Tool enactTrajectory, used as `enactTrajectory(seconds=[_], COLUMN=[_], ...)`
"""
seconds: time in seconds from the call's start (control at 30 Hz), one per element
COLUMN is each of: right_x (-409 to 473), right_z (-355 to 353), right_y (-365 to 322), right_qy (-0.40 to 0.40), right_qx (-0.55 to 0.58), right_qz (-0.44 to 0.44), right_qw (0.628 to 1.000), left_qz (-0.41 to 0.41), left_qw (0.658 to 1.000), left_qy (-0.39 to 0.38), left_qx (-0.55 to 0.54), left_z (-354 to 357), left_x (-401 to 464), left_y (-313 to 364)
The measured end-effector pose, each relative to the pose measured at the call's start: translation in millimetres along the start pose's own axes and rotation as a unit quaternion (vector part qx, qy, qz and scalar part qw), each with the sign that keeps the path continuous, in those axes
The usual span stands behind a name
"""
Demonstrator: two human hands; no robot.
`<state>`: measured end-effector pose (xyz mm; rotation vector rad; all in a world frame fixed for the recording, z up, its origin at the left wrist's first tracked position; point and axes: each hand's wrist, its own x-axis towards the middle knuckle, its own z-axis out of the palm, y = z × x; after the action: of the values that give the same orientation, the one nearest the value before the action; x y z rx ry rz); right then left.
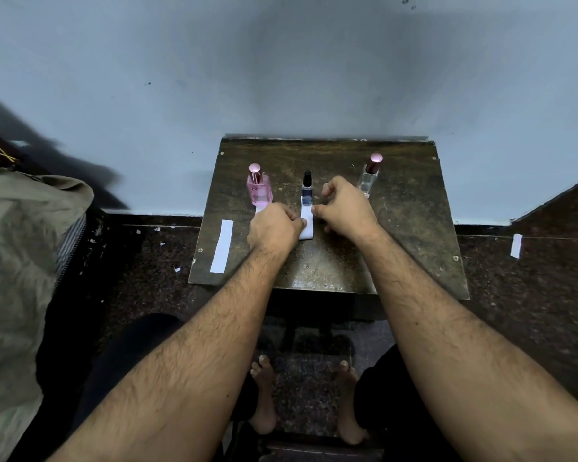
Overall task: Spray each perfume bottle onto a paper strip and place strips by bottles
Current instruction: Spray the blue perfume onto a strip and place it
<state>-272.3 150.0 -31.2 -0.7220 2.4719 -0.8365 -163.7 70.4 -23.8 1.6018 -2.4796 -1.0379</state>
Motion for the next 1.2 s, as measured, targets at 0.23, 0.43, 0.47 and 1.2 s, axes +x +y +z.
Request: enactTrajectory(seconds=[0.23, 0.43, 0.47, 1.2], right_x=[-12, -15, -16, 1], right_z=[2, 6, 5, 0], right_y=[-4, -7, -7, -9], right_qy=[-0.04, -0.041, -0.043, 0.079], right_qx=[0.017, -0.041, -0.059, -0.082], right_qz=[0.041, 0.038, 0.035, -0.012], right_qw=[0.998, 0.998, 0.997, 0.993], left_qz=[-0.037, -0.041, -0.039, 0.083], left_qw=[0.996, 0.994, 0.995, 0.989], left_qy=[-0.071, -0.092, -0.085, 0.076], left_qx=[-0.049, -0.038, -0.025, -0.1], left_z=[-7, -9, -9, -1], left_x=[-5, -6, -6, -7], left_y=[-8, -12, -12, 11])
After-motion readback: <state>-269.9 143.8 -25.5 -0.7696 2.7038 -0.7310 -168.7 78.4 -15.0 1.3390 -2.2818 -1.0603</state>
